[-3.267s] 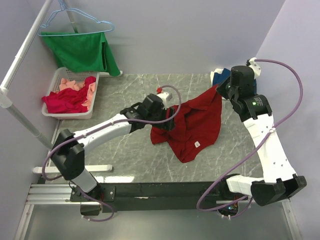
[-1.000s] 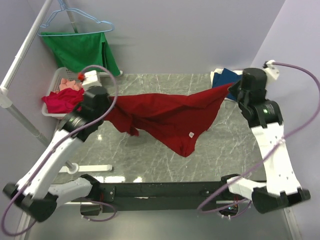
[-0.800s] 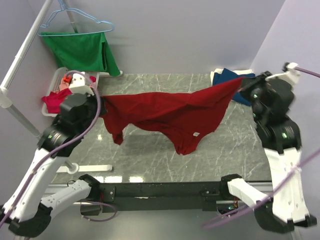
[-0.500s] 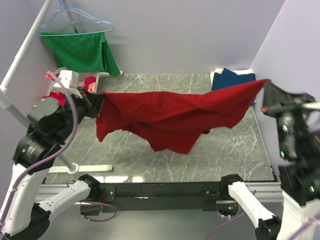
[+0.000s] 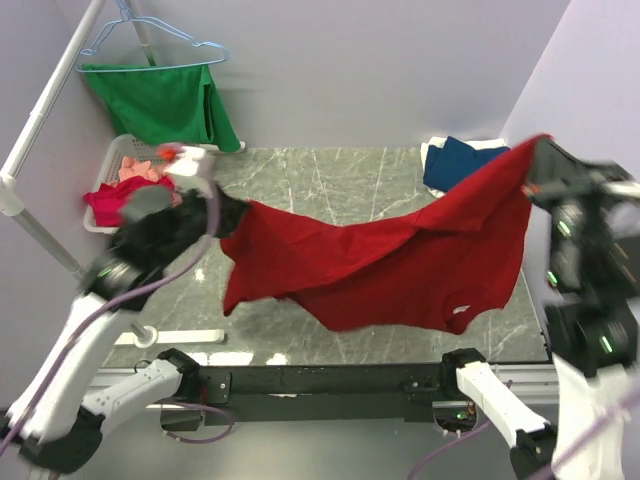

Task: Fold and stack the t-shirts
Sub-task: Flatten the tshirt out

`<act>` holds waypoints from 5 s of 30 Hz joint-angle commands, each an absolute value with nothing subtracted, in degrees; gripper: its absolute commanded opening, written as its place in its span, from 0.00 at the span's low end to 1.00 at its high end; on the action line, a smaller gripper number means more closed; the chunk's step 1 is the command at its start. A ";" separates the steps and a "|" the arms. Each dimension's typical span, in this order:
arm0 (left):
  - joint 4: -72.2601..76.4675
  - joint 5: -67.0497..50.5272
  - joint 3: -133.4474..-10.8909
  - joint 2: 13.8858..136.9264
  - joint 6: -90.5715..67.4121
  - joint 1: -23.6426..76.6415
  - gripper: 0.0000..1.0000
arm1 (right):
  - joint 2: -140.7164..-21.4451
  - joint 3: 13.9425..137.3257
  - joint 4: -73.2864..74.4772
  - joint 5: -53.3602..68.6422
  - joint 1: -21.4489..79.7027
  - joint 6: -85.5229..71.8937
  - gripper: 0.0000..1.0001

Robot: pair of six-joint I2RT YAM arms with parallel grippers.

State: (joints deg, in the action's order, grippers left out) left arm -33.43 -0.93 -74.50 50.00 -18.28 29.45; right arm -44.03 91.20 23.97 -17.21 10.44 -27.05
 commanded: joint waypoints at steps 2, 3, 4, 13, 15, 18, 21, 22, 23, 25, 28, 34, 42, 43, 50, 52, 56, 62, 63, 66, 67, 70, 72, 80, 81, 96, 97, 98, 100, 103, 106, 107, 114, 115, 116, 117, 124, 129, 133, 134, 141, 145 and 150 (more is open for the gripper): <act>-28.21 1.48 -64.70 61.68 -22.14 29.27 0.28 | -57.03 81.59 21.19 -24.95 10.20 -30.84 0.00; -27.95 5.67 -64.25 64.05 -22.67 29.27 0.27 | -60.35 80.08 20.57 -24.96 10.11 -31.28 0.00; -28.21 7.63 -64.16 69.21 -25.03 29.27 0.26 | -62.12 78.42 19.61 -24.96 10.19 -33.29 0.00; -27.87 10.40 -74.35 95.26 -31.29 29.18 0.01 | -81.20 74.17 14.41 -23.55 10.11 -40.34 0.00; -26.72 8.27 -74.79 94.84 -30.85 29.36 0.03 | -85.15 75.58 14.85 -24.51 10.20 -40.52 0.00; -27.76 4.85 -74.27 92.38 -29.63 29.36 0.11 | -89.99 78.65 16.08 -24.78 10.20 -40.60 0.00; -30.49 0.44 -72.87 89.31 -28.04 29.70 0.25 | -93.86 81.64 18.71 -25.31 10.11 -41.48 0.00; -33.20 0.44 -72.43 87.30 -27.69 29.97 0.29 | -94.56 82.26 19.16 -24.96 10.11 -41.66 0.00; -34.44 -0.43 -71.12 86.14 -27.60 30.84 0.34 | -95.44 82.44 19.68 -24.96 10.19 -41.75 0.00; -36.99 -0.44 -69.53 82.47 -28.56 31.72 0.48 | -95.89 82.27 19.86 -24.79 10.20 -42.27 0.00; -39.64 -2.89 -65.32 77.72 -32.33 33.48 0.58 | -96.41 82.35 20.56 -24.35 10.20 -42.63 0.00; -39.99 -5.01 -55.30 72.52 -40.77 40.25 0.60 | -96.86 81.92 22.94 -23.03 10.20 -43.42 0.00; -35.25 -8.08 -44.57 68.56 -49.12 47.54 0.60 | -94.66 78.23 24.61 -21.89 10.63 -42.80 0.00; -34.64 -7.65 -43.08 68.29 -49.91 48.16 0.60 | -93.61 76.83 24.35 -21.71 10.72 -42.72 0.00; -30.33 -8.61 -40.34 68.11 -51.77 51.94 0.63 | -91.06 72.51 24.08 -20.74 11.25 -43.24 0.00; -29.80 -8.44 -40.78 69.78 -51.68 52.73 0.63 | -90.44 71.81 24.08 -20.83 11.34 -43.24 0.00; -27.78 -7.38 -41.40 72.50 -51.50 54.75 0.63 | -89.21 71.02 23.99 -21.18 11.60 -42.89 0.00; -26.28 -5.54 -42.45 76.55 -51.85 55.90 0.63 | -88.07 70.40 24.61 -21.88 11.69 -42.36 0.00; -26.11 -5.02 -42.71 76.99 -51.94 55.99 0.63 | -87.98 70.31 24.61 -21.97 11.69 -42.28 0.00; -25.75 -4.13 -43.67 77.69 -51.77 55.99 0.62 | -87.89 70.14 24.78 -21.88 11.69 -42.19 0.00; -25.93 -4.04 -44.12 78.04 -51.59 55.99 0.62 | -87.98 70.31 24.87 -21.80 11.69 -42.10 0.00; -26.36 -3.43 -45.52 79.10 -51.24 55.99 0.61 | -88.15 70.31 24.96 -21.80 11.78 -42.19 0.00; -26.46 -2.73 -46.23 79.54 -50.98 55.99 0.60 | -88.15 70.57 25.05 -21.88 11.69 -42.10 0.00; -26.54 -2.90 -47.37 81.30 -50.01 55.99 0.53 | -87.80 70.75 25.84 -23.29 11.78 -41.92 0.00; -26.72 -2.73 -47.29 81.30 -50.10 55.99 0.53 | -87.72 70.49 25.75 -23.38 11.69 -41.75 0.00; -28.04 -2.55 -46.76 81.65 -49.75 55.99 0.30 | -86.05 69.87 26.10 -24.43 11.78 -42.71 0.00; -27.95 -2.46 -46.67 81.74 -49.75 55.99 0.32 | -86.04 69.87 26.10 -24.52 11.69 -42.71 0.00; -27.95 -2.55 -46.76 82.00 -49.66 56.07 0.34 | -86.04 69.79 26.19 -24.43 11.69 -42.80 0.00; -27.86 -2.72 -46.58 82.61 -49.40 56.25 0.35 | -85.78 69.52 26.28 -24.43 11.60 -42.89 0.00; -27.60 -2.64 -46.76 83.76 -49.13 56.51 0.35 | -85.52 69.26 26.28 -24.61 11.69 -42.98 0.00; -27.16 -2.90 -46.67 84.81 -48.87 56.78 0.28 | -85.34 69.17 26.54 -24.87 11.69 -42.98 0.00; -27.25 -2.81 -46.67 85.25 -48.78 56.78 0.19 | -85.17 69.34 26.54 -24.79 11.78 -42.98 0.00; -35.49 5.96 -51.23 80.78 -49.30 56.78 0.01 | -83.50 73.12 31.62 -27.50 11.69 -42.89 0.00; -38.90 9.63 -52.37 79.99 -49.83 56.52 0.01 | -83.15 73.91 32.42 -29.16 11.69 -42.63 0.00; -40.41 11.15 -54.91 78.15 -50.01 56.34 0.01 | -82.54 75.22 33.04 -29.79 11.60 -42.28 0.00; -41.91 12.55 -56.32 77.26 -50.10 55.82 0.01 | -81.14 75.84 34.09 -30.40 11.60 -41.93 0.00; -53.17 26.27 -71.00 69.88 -49.31 45.56 0.01 | -73.05 80.59 37.61 -32.78 11.34 -39.55 0.00; -50.63 32.41 -79.97 65.92 -44.13 38.59 0.01 | -67.43 84.72 40.42 -33.66 11.25 -37.97 0.00; -47.90 35.33 -85.16 64.95 -38.51 35.78 0.01 | -63.11 88.05 40.52 -33.66 11.25 -35.08 0.00; -47.38 35.51 -87.43 65.04 -37.37 35.25 0.01 | -62.41 88.76 40.43 -33.49 11.25 -34.20 0.00; -44.13 37.27 -100.18 67.23 -30.51 32.70 0.01 | -58.63 98.42 41.48 -30.94 11.16 -28.57 0.00; -41.75 37.70 -105.63 68.38 -27.43 32.17 0.01 | -58.89 107.63 42.97 -29.97 11.25 -25.06 0.00; -37.18 37.71 -108.37 67.77 -24.35 32.08 0.01 | -59.42 115.92 44.64 -28.13 11.25 -22.07 0.00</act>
